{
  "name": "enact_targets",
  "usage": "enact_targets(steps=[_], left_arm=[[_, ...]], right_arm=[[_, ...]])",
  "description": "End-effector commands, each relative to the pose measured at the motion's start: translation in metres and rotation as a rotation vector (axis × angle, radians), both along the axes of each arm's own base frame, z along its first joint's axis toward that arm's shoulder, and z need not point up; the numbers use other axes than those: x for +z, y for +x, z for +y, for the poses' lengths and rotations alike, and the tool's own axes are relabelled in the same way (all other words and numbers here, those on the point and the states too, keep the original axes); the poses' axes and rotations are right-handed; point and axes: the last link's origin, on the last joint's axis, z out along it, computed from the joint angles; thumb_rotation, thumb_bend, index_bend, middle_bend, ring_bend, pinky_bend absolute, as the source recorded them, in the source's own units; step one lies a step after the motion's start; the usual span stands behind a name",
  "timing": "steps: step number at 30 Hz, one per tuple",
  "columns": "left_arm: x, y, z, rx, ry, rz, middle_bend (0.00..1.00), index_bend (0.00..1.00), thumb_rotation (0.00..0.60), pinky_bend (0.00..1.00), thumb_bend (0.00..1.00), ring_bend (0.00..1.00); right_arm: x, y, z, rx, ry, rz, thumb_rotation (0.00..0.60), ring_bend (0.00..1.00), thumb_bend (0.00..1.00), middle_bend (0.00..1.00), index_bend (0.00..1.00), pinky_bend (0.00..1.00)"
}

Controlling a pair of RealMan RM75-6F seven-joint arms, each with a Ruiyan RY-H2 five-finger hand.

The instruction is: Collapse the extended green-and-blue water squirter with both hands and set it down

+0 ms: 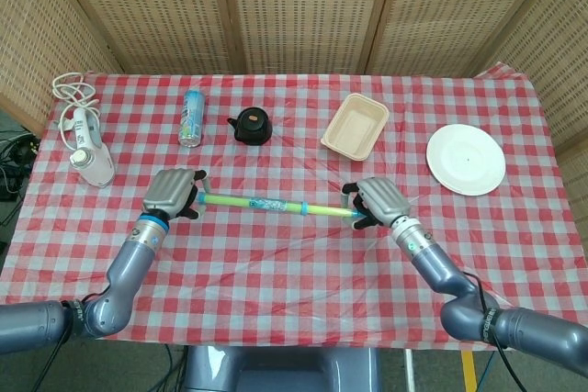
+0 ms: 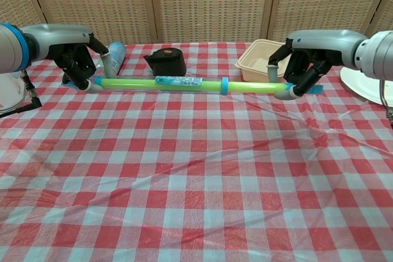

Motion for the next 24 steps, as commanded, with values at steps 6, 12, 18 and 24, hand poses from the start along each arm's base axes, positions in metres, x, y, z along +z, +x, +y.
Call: enact_targets(steps=[6,12,18,24], left_arm=[[-0.0010,0.0026,0.0003,0.001,-0.001,-0.006,0.80,0.53,0.600,0.59,0.38,0.72],[-0.0038,0.0044,-0.0005,-0.001,-0.007,-0.009,0.80,0.53,0.600,0.59,0.38,0.72],[-0.0054,0.0073,-0.0001,-0.004,-0.011,-0.013,0.80,0.53,0.600,0.59,0.38,0.72],[-0.0079,0.0104,-0.0003,-0.006,-0.018,-0.016,0.80,0.53,0.600,0.59,0.38,0.72]], right_arm=[[-0.0023,0.0044,0.0012,0.012,0.010,-0.003,0.600,0.96,0.49,1.00,0.82,0.41],[-0.0050,0.0054,0.0020,0.015,0.017,0.000,0.600,0.96,0.49,1.00,0.82,0.41],[-0.0052,0.0068,0.0025,0.019,0.020,-0.003,0.600,0.96,0.49,1.00,0.82,0.41],[-0.0073,0.0080,0.0043,0.025,0.029,-0.004,0.600,0.96,0.49,1.00,0.82,0.41]])
